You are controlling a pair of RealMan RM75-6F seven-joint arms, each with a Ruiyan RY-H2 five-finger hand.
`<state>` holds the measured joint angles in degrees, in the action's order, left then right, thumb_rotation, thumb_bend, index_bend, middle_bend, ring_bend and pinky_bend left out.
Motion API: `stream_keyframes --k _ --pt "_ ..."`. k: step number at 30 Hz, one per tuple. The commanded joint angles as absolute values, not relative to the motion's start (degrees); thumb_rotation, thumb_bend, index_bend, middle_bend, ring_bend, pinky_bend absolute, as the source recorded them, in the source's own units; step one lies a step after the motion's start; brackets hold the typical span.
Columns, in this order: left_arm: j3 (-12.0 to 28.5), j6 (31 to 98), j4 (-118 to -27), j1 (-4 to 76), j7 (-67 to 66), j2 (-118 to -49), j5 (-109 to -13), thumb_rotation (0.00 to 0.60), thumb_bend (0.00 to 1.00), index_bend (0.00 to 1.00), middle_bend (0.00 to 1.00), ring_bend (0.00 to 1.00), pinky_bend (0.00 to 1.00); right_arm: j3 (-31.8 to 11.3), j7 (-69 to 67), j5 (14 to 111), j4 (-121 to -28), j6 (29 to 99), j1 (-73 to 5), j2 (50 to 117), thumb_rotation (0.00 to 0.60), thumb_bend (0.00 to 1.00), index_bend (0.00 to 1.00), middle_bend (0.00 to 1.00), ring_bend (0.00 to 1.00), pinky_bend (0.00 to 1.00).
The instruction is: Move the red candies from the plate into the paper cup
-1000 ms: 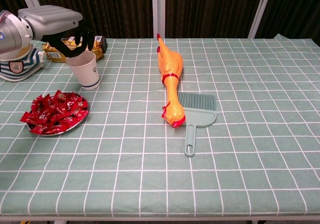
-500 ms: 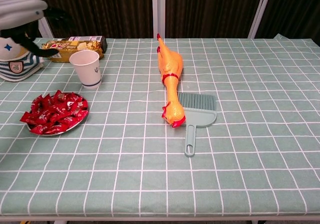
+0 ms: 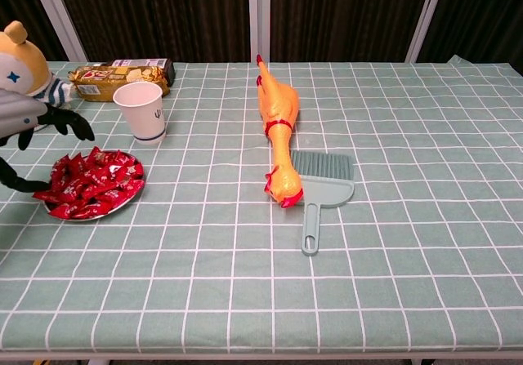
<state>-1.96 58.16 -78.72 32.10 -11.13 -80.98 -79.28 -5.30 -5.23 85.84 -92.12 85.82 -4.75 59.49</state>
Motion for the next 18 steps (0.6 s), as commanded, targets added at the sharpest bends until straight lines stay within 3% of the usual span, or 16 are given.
stream_keyframes --k 1,18 --pt "-2.0 56.51 -77.77 32.58 -12.62 -81.92 -78.7 0.6 0.22 0.3 0.33 0.27 0.5 -5.25 -5.13 85.83 -92.31 85.92 -4.63 59.4 0.6 0.1 0.12 0.24 0.08 0.24" --pt "-1.53 52.12 -74.42 33.55 -12.78 -83.66 -77.5 0.6 0.24 0.34 0.34 0.27 0.53 -5.17 -5.05 85.6 -92.7 85.77 -4.48 59.21 0.6 0.1 0.12 0.25 0.08 0.26"
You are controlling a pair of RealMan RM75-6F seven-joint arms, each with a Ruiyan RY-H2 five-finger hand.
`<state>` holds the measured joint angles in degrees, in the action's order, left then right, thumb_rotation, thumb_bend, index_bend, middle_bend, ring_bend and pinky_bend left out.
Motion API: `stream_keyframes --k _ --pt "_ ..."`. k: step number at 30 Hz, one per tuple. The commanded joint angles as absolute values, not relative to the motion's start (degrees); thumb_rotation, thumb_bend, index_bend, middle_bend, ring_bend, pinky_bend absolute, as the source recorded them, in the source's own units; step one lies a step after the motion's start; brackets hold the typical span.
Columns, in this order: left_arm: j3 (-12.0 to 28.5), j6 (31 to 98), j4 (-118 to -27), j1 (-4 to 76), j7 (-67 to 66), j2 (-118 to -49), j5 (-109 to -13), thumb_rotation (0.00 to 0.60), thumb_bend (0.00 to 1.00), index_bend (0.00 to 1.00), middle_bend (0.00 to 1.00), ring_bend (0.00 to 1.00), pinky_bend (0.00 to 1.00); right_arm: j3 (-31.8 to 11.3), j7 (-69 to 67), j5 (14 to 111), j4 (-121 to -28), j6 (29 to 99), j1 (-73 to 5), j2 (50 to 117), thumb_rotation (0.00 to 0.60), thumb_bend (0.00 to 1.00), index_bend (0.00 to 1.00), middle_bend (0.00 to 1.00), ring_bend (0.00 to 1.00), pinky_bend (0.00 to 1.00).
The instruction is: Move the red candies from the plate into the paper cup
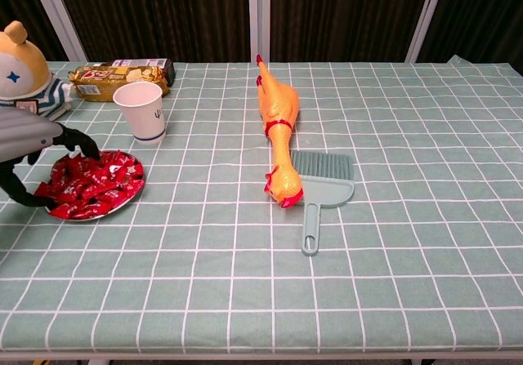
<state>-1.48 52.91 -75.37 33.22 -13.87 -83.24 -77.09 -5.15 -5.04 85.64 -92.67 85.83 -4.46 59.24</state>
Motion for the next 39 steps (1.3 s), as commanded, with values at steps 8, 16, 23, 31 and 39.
stream_keyframes --k 8,16,23,31,39 --pt "-1.81 53.62 -69.56 33.73 -8.19 -85.92 -81.44 0.6 0.31 0.45 0.45 0.38 0.67 -5.22 -4.9 85.25 -92.91 85.4 -4.56 59.05 0.6 0.1 0.12 0.25 0.08 0.27" --pt "-2.0 53.03 -66.66 34.36 -5.31 -86.95 -83.08 0.6 0.34 0.51 0.52 0.46 0.76 -5.29 -4.77 84.99 -93.17 85.03 -4.69 58.92 0.6 0.1 0.12 0.25 0.08 0.27" --pt "-2.28 53.57 -64.57 34.81 -2.35 -88.06 -85.14 0.6 0.39 0.57 0.61 0.58 0.87 -5.33 -4.84 84.8 -93.28 84.65 -4.86 58.85 0.6 0.09 0.12 0.25 0.08 0.28" --pt "-2.27 56.06 -62.03 34.85 0.58 -89.57 -87.4 0.6 0.47 0.64 0.7 0.68 0.95 -5.32 -5.21 84.64 -93.23 84.67 -4.73 58.7 0.6 0.09 0.13 0.25 0.08 0.28" --pt "-0.73 59.94 -64.24 34.79 1.4 -87.77 -88.35 0.6 0.52 0.67 0.75 0.73 0.99 -5.3 -5.9 84.85 -92.87 84.78 -4.71 58.66 0.6 0.09 0.13 0.26 0.08 0.28"
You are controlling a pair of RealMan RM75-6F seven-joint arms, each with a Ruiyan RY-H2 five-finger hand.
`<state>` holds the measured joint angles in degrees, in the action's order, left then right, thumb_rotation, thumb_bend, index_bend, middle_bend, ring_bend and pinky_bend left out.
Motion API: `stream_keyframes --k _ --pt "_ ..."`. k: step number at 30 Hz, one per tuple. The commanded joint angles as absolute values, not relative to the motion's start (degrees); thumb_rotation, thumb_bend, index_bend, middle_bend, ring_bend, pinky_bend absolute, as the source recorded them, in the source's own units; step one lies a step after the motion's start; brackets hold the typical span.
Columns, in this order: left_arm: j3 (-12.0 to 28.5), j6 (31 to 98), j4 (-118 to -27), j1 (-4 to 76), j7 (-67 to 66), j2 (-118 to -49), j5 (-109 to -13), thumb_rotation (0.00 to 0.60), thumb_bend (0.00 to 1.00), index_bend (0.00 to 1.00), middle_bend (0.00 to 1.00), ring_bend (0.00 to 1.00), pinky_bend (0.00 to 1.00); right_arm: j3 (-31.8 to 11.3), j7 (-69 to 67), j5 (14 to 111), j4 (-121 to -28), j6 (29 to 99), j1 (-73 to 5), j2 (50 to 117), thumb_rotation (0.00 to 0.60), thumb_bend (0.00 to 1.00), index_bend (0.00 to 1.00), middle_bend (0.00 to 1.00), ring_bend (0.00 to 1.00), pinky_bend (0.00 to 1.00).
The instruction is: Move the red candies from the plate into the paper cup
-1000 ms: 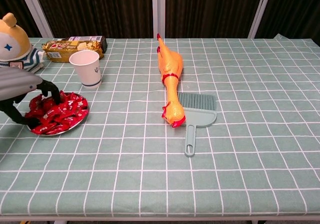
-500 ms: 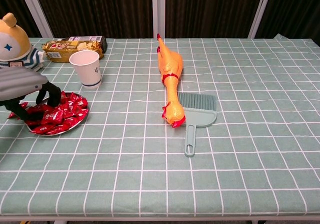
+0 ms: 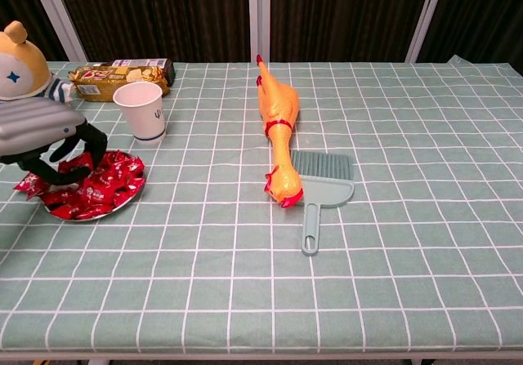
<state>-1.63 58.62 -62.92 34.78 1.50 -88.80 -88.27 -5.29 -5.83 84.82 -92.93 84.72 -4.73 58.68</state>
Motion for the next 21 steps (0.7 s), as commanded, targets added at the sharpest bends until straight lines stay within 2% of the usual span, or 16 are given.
stream_keyframes --k 1,6,10,14,21 --pt "-0.18 60.51 -65.06 34.88 1.37 -87.23 -88.24 0.6 0.52 0.67 0.75 0.73 0.99 -5.29 -5.96 84.89 -92.81 84.82 -4.68 58.66 0.6 0.09 0.13 0.26 0.08 0.28" --pt "3.86 62.17 -69.52 36.91 0.86 -84.45 -87.5 0.6 0.52 0.66 0.75 0.73 0.99 -5.25 -6.39 85.13 -92.57 84.91 -4.69 58.71 0.6 0.09 0.13 0.26 0.08 0.28" --pt "7.13 60.47 -71.15 39.79 -0.21 -83.9 -85.92 0.6 0.52 0.66 0.74 0.73 0.99 -5.24 -6.72 85.08 -92.34 84.98 -4.6 58.74 0.6 0.09 0.13 0.26 0.08 0.29" --pt "9.7 56.18 -69.74 43.23 -1.41 -85.14 -83.07 0.6 0.52 0.66 0.74 0.72 0.99 -5.27 -7.14 84.85 -92.01 85.1 -4.43 58.7 0.6 0.09 0.13 0.26 0.08 0.29" --pt "11.32 51.96 -65.53 46.31 -3.34 -87.86 -79.34 0.6 0.52 0.66 0.73 0.71 0.97 -5.37 -7.7 84.13 -91.5 84.98 -4.18 58.64 0.6 0.09 0.13 0.26 0.08 0.29"
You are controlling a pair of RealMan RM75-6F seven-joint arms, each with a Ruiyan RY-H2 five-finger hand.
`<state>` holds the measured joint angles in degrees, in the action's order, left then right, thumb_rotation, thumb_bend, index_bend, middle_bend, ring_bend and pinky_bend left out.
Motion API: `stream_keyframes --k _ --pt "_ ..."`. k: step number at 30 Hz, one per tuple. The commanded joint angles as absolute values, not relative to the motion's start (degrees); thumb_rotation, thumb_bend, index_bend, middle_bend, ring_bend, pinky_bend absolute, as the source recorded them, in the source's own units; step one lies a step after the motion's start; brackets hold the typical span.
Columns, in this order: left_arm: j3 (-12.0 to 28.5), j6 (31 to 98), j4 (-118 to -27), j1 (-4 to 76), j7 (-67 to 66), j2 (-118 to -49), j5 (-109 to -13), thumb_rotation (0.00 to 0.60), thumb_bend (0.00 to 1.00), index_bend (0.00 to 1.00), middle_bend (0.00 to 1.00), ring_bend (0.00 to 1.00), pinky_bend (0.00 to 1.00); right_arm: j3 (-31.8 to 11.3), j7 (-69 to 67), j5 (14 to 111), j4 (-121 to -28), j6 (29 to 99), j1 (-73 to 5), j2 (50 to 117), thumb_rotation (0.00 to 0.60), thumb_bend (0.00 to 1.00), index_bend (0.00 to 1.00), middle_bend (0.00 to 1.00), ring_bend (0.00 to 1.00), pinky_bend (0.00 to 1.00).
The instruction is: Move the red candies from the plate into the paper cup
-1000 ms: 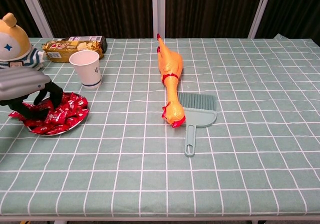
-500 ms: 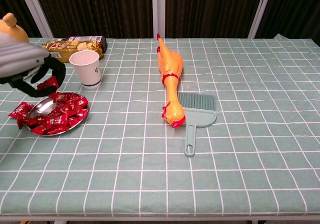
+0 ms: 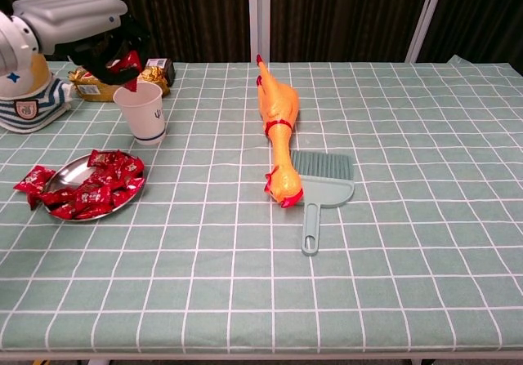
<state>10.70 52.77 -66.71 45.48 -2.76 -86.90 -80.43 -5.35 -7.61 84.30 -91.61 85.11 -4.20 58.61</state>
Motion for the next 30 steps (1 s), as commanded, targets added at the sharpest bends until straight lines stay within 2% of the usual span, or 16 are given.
stream_keyframes --k 1,5,10,18,21,25,30 --pt "11.43 51.71 -65.13 46.5 -3.22 -88.2 -78.92 0.6 0.52 0.66 0.73 0.71 0.97 -5.37 -7.75 84.04 -91.4 84.86 -4.19 58.7 0.6 0.09 0.13 0.26 0.08 0.29" --pt "11.45 50.5 -63.7 47.3 -3.52 -89.02 -77.91 0.6 0.51 0.65 0.72 0.7 0.96 -5.35 -7.87 83.98 -91.22 84.49 -4.35 58.88 0.6 0.09 0.13 0.26 0.08 0.29" --pt "11.25 48.42 -63.29 48.0 -6.62 -89.32 -75.59 0.6 0.5 0.6 0.66 0.62 0.91 -5.46 -7.82 83.94 -91.22 84.48 -4.39 58.82 0.6 0.09 0.13 0.26 0.08 0.29" --pt "11.02 47.71 -65.86 47.77 -11.05 -88.37 -72.35 0.6 0.48 0.44 0.5 0.44 0.74 -5.46 -7.93 83.81 -91.11 84.41 -4.34 58.92 0.6 0.09 0.14 0.26 0.09 0.3" --pt "11.01 47.74 -67.43 47.6 -12.48 -87.67 -71.2 0.6 0.47 0.41 0.48 0.42 0.72 -5.49 -7.97 83.81 -91.07 84.64 -4.21 58.91 0.6 0.09 0.14 0.26 0.09 0.3" --pt "11.05 50.73 -70.55 46.14 -13.69 -86.22 -70.67 0.6 0.45 0.35 0.44 0.39 0.69 -5.52 -8.04 83.93 -91.1 84.77 -4.18 58.82 0.6 0.09 0.14 0.27 0.09 0.3" --pt "9.51 58.52 -76.19 40.75 -12.35 -82.3 -72.28 0.6 0.37 0.33 0.43 0.39 0.67 -5.67 -8.12 84.17 -91.13 84.94 -4.28 58.62 0.6 0.09 0.14 0.27 0.09 0.3"
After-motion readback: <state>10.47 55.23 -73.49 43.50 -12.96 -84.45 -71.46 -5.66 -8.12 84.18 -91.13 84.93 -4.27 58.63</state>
